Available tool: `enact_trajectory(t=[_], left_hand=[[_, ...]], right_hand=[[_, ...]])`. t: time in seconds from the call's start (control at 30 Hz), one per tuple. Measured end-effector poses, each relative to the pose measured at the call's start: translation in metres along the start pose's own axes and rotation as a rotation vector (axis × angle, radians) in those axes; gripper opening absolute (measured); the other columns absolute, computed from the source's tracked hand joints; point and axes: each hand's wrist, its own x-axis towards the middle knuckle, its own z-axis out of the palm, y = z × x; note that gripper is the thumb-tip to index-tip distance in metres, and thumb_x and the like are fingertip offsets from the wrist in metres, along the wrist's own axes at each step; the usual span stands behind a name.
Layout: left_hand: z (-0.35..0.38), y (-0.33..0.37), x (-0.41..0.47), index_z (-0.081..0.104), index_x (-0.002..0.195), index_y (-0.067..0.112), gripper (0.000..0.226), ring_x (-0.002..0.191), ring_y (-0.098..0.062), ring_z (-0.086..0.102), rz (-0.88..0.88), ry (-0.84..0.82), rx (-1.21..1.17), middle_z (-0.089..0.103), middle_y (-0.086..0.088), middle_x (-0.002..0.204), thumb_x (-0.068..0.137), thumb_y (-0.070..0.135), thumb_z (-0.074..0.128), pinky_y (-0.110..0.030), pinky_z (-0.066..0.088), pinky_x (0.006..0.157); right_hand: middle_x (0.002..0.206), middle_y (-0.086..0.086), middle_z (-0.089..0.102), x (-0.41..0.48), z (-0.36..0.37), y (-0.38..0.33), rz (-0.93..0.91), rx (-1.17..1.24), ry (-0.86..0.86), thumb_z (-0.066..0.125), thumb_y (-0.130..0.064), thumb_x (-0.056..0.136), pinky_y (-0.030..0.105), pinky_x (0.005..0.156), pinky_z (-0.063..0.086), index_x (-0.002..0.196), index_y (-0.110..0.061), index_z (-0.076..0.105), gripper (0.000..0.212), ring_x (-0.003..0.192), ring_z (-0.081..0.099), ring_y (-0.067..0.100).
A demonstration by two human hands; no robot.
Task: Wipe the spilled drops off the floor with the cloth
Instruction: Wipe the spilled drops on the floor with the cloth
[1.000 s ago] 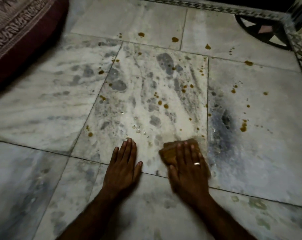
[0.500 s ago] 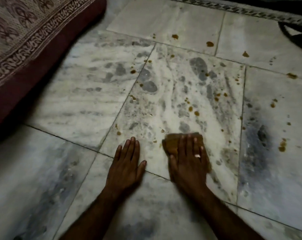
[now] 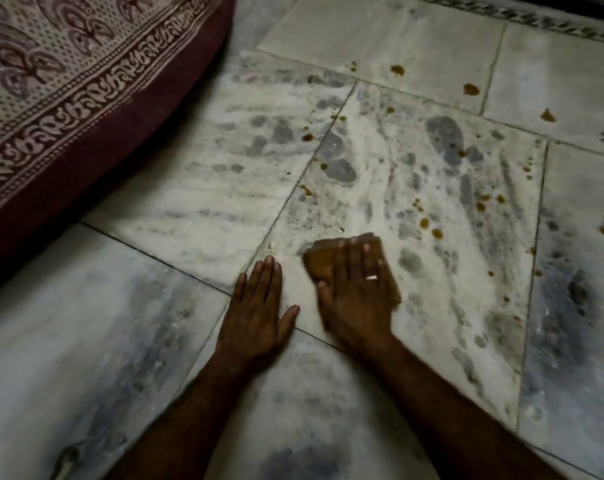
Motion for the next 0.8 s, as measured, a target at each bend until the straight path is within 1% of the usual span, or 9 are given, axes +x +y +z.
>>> enact_trajectory(t=[0.1, 0.2, 0.3, 0.4, 0.47, 0.6, 0.67, 0.73, 0.8], left_hand=[[-0.002, -0.012, 0.0, 0.031, 0.152, 0.0, 0.072, 0.151, -0.029, 0.021, -0.002, 0.017, -0.001, 0.025, -0.017, 0.162, 0.099, 0.049, 0.035, -0.048, 0.022, 0.122], [-0.002, -0.028, -0.002, 0.029, 0.153, 0.001, 0.072, 0.152, -0.028, 0.019, -0.038, 0.017, -0.008, 0.023, -0.016, 0.163, 0.098, 0.048, 0.033, -0.045, 0.019, 0.122], [-0.003, -0.036, 0.002, 0.028, 0.153, 0.001, 0.069, 0.152, -0.027, 0.018, -0.075, 0.028, -0.028, 0.021, -0.015, 0.163, 0.099, 0.044, 0.03, -0.045, 0.018, 0.123], [-0.005, -0.04, 0.002, 0.03, 0.152, 0.0, 0.066, 0.151, -0.03, 0.022, -0.11, 0.062, -0.075, 0.024, -0.016, 0.162, 0.1, 0.04, 0.028, -0.046, 0.019, 0.122], [-0.007, -0.043, 0.001, 0.026, 0.154, 0.001, 0.067, 0.152, -0.028, 0.018, -0.153, 0.094, -0.135, 0.021, -0.015, 0.164, 0.1, 0.041, 0.027, -0.045, 0.017, 0.123], [-0.011, -0.051, -0.005, 0.013, 0.157, 0.005, 0.074, 0.155, -0.023, 0.007, -0.116, 0.079, -0.182, 0.008, -0.01, 0.167, 0.099, 0.048, 0.028, -0.041, 0.007, 0.125], [-0.011, -0.051, -0.004, 0.009, 0.158, 0.007, 0.077, 0.155, -0.021, 0.003, -0.111, 0.07, -0.18, 0.005, -0.009, 0.168, 0.1, 0.055, 0.025, -0.039, 0.005, 0.125], [-0.01, -0.05, -0.004, 0.006, 0.159, 0.01, 0.08, 0.155, -0.02, 0.001, -0.116, 0.07, -0.172, 0.001, -0.007, 0.168, 0.099, 0.061, 0.02, -0.038, 0.004, 0.125], [-0.01, -0.048, -0.003, 0.005, 0.159, 0.01, 0.082, 0.155, -0.02, 0.0, -0.118, 0.076, -0.172, 0.001, -0.007, 0.168, 0.099, 0.063, 0.018, -0.037, 0.004, 0.125]], right_hand=[[0.169, 0.012, 0.011, -0.032, 0.008, -0.003, -0.233, 0.011, 0.014, 0.041, -0.048, 0.099, 0.048, 0.126, 0.006, 0.162, -0.012, 0.015, 0.077, 0.157, 0.009, 0.032], [0.169, 0.011, 0.016, -0.033, 0.009, 0.012, -0.151, -0.009, 0.023, 0.037, -0.051, 0.096, 0.048, 0.125, 0.01, 0.162, -0.015, 0.016, 0.078, 0.157, 0.013, 0.029], [0.17, 0.013, 0.006, 0.016, 0.006, -0.019, -0.037, -0.021, 0.013, 0.028, -0.05, 0.1, 0.046, 0.126, -0.005, 0.162, -0.012, 0.003, 0.077, 0.158, 0.002, 0.031], [0.171, 0.013, -0.003, 0.048, 0.012, -0.07, -0.162, 0.036, -0.037, 0.029, -0.047, 0.103, 0.044, 0.124, -0.014, 0.162, -0.011, -0.002, 0.076, 0.157, -0.009, 0.03], [0.17, 0.013, -0.001, 0.045, 0.014, -0.084, -0.278, 0.032, -0.045, 0.029, -0.046, 0.103, 0.047, 0.126, -0.009, 0.162, -0.011, 0.002, 0.073, 0.157, -0.006, 0.031], [0.167, 0.009, 0.025, -0.009, 0.015, -0.044, -0.496, 0.013, 0.01, 0.044, -0.045, 0.1, 0.048, 0.126, 0.018, 0.159, -0.017, 0.03, 0.067, 0.155, 0.02, 0.029], [0.167, 0.006, 0.02, -0.017, 0.011, -0.007, -0.42, -0.018, -0.005, 0.047, -0.047, 0.096, 0.045, 0.126, 0.015, 0.16, -0.02, 0.029, 0.071, 0.155, 0.022, 0.027], [0.169, 0.008, 0.009, 0.004, 0.005, 0.005, -0.255, -0.036, -0.021, 0.039, -0.048, 0.099, 0.046, 0.127, 0.006, 0.162, -0.018, 0.017, 0.073, 0.158, 0.008, 0.028], [0.171, 0.01, -0.002, 0.042, 0.002, -0.019, -0.169, -0.018, -0.052, 0.031, -0.047, 0.103, 0.045, 0.125, -0.008, 0.163, -0.016, 0.004, 0.073, 0.157, -0.007, 0.029]])
